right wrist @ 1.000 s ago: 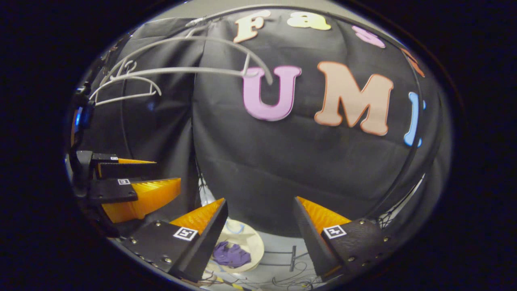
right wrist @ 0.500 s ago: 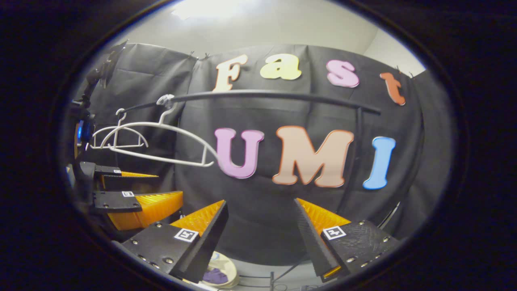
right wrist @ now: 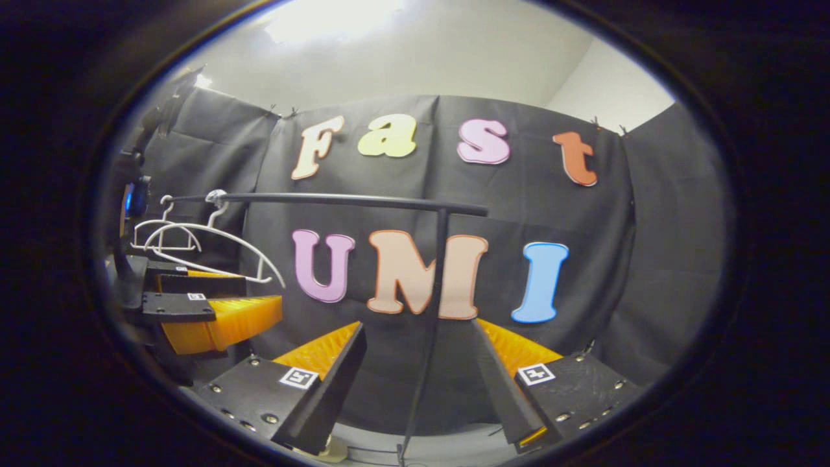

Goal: Grasp the clothes on the hanger with both hands and then place them into the laundry hamper below.

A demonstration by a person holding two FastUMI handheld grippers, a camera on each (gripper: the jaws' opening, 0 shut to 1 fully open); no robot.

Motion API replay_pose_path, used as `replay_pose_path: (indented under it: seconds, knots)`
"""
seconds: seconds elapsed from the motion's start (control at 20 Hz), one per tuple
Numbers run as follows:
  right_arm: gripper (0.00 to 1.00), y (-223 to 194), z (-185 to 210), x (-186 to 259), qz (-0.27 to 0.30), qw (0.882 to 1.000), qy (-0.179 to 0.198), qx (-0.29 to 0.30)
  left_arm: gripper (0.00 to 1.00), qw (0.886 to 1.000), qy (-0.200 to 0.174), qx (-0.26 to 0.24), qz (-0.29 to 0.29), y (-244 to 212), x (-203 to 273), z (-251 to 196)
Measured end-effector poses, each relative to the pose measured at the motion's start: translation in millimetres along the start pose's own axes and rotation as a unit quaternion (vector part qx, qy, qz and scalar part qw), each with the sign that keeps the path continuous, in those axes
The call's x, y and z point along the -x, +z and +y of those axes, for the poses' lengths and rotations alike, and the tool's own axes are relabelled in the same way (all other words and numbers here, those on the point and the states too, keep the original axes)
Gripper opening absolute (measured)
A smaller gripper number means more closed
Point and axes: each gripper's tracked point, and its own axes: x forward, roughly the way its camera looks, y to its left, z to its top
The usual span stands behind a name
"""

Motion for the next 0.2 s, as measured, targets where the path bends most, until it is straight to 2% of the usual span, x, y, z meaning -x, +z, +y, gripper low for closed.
replay_pose_path:
  seconds: [0.1,0.15,0.2]
  knots:
    - [0.94,-10,-24,3,0.001,1.0,-0.01,-0.007,0.93,1.0,-0.003,0.006,0.001,-10,-10,-21]
    - [0.96,-17,-36,5,0.0,1.0,-0.018,-0.008,0.96,1.0,-0.003,0.008,-0.003,-15,-17,-29]
    - [0.94,-23,-48,5,-0.002,1.0,-0.025,-0.008,0.93,1.0,-0.002,0.01,-0.008,-21,-23,-37]
